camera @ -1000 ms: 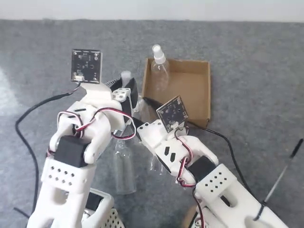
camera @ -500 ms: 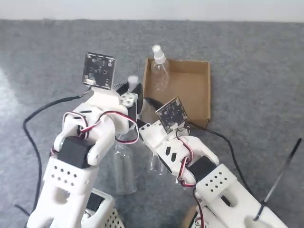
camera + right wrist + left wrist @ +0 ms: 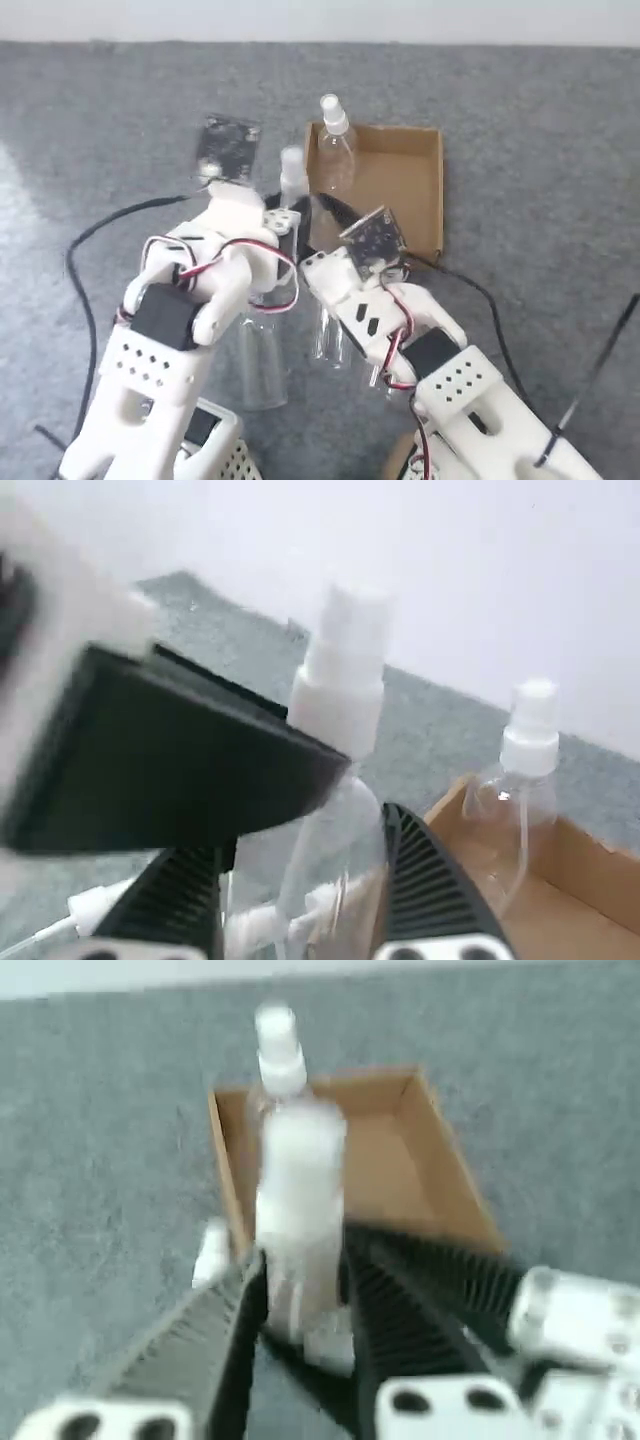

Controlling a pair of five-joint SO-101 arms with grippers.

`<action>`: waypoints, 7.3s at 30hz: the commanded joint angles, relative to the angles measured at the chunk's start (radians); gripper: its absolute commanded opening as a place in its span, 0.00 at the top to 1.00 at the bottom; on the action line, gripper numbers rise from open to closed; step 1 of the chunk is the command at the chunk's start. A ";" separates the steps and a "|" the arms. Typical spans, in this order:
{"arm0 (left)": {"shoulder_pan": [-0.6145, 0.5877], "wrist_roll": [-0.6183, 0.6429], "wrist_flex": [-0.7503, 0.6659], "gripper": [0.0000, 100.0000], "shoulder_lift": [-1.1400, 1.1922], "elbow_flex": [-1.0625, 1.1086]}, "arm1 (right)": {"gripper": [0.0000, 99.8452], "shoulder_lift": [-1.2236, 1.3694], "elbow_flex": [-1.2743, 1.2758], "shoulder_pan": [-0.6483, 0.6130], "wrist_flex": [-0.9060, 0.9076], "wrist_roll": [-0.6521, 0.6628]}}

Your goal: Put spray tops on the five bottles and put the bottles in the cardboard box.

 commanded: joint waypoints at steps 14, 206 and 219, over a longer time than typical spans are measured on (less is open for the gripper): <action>-0.002 -0.058 0.198 0.77 -0.002 -0.443 | 0.99 -0.015 -0.028 0.021 -0.033 0.017; -0.601 -0.321 -0.342 0.88 -0.706 0.837 | 0.73 0.958 -0.710 0.430 -0.090 0.233; -0.601 -0.321 -0.344 0.88 -0.706 0.837 | 0.73 0.891 -0.686 0.426 -0.073 0.238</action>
